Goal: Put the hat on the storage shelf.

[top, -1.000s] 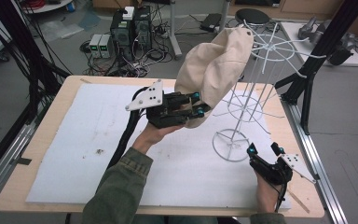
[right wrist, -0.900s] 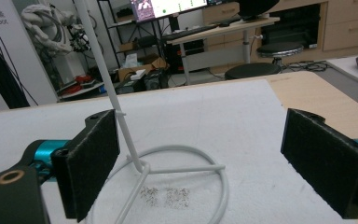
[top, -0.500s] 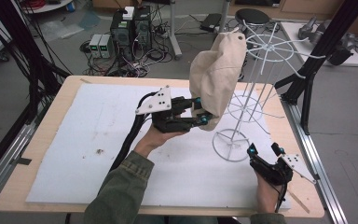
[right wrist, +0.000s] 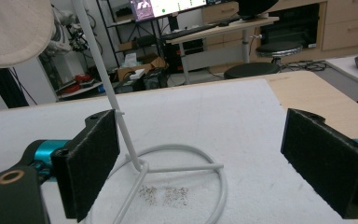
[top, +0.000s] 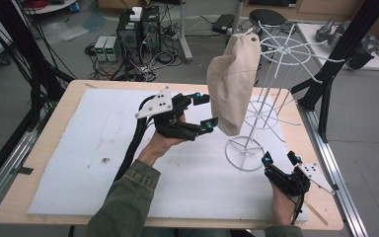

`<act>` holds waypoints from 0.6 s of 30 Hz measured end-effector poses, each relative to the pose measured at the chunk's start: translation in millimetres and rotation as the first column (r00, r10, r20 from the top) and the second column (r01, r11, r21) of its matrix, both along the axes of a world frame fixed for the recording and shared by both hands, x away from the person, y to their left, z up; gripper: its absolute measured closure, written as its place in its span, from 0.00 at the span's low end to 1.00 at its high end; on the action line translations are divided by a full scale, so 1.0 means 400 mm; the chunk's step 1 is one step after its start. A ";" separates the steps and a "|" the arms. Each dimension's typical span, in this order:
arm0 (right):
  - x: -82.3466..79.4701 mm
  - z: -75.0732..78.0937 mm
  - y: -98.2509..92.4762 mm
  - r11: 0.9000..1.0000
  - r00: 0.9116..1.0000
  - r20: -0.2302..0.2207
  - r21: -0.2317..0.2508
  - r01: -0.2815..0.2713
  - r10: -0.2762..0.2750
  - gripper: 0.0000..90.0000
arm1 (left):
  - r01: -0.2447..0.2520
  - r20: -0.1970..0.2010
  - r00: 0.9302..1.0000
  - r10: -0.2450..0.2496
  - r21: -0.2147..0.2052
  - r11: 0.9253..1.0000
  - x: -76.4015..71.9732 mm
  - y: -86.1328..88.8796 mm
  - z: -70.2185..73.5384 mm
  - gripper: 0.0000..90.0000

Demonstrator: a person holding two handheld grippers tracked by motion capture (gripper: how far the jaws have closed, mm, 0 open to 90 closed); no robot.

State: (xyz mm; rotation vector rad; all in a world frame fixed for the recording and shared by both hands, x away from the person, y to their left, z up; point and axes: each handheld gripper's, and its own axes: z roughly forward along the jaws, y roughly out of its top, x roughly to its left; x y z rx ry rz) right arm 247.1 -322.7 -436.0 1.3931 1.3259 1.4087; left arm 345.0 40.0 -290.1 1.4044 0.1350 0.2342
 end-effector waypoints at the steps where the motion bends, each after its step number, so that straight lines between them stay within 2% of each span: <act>1: 0.000 0.000 0.001 1.000 1.000 -0.005 0.000 0.002 -0.002 0.12 | 0.000 -0.004 1.000 0.000 0.002 1.000 -0.001 0.004 0.001 0.31; 3: 0.000 0.000 0.001 1.000 1.000 -0.005 0.000 0.001 -0.001 0.12 | 0.012 -0.013 1.000 -0.012 0.004 1.000 -0.002 0.011 0.002 0.30; 6: 0.000 0.000 0.001 1.000 1.000 -0.005 -0.001 0.002 -0.002 0.12 | 0.000 -0.015 1.000 0.000 0.012 1.000 -0.007 0.027 0.007 0.27; 18: 0.003 -0.001 0.008 1.000 1.000 -0.004 -0.007 0.000 0.000 0.12 | -0.076 -0.022 0.997 0.076 0.005 0.997 -0.039 0.143 0.005 0.25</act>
